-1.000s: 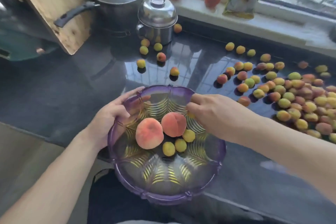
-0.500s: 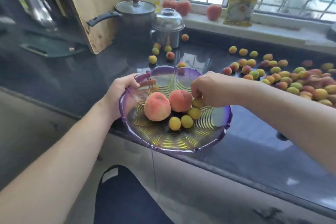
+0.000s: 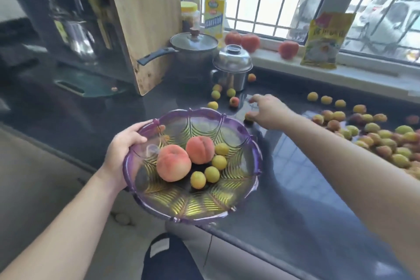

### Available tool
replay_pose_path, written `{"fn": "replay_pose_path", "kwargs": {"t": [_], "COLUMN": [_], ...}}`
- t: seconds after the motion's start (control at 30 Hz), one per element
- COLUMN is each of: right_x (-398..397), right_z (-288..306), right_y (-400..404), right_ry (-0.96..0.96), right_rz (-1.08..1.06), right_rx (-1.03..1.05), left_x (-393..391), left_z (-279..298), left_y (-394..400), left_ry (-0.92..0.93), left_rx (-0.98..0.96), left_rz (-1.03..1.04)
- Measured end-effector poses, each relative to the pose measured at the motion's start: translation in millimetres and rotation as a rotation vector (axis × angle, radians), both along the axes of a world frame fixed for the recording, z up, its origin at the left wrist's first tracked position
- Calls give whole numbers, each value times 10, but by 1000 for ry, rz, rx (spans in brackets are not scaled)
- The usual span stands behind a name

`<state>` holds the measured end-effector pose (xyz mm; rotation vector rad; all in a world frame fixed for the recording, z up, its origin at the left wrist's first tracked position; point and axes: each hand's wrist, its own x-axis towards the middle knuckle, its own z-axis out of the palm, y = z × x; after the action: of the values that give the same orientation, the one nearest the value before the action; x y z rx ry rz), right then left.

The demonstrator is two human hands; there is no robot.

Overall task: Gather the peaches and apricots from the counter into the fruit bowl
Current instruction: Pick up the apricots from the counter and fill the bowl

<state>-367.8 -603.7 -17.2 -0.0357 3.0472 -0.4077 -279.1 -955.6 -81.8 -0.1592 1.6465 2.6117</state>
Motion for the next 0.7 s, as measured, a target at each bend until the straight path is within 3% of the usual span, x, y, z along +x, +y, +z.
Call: {"fn": "replay_pose_path", "kwargs": {"t": [0.2,0.33,0.4,0.43,0.5,0.63,0.7], "right_x": [-149,174,403,498,612,623,595], "right_z": [-299,178,455,537,577,491,432], "right_y": [-116,-229,-316,-360,-463,-607,-658], "right_ry": [81,334,241,137,10,18,65], "right_rz": [-2,47,150,220,365,441,489], "right_rx": [-15,-372,-598,-613,-442,-213,13], "left_x": [-14,-23,-17,-11,-3,8,20], "left_z": [-25,-31,-39,-37,-24,-5,5], "left_y": [-24,-14,-13,-13,-9,-10,-10], "left_ry": [74,88,88,92,86,65,64], "left_rx": [-44,-56,-46,-39,-31,-38,-53], "left_rz": [18,-13,-14,-19,-20,-10,-9]}}
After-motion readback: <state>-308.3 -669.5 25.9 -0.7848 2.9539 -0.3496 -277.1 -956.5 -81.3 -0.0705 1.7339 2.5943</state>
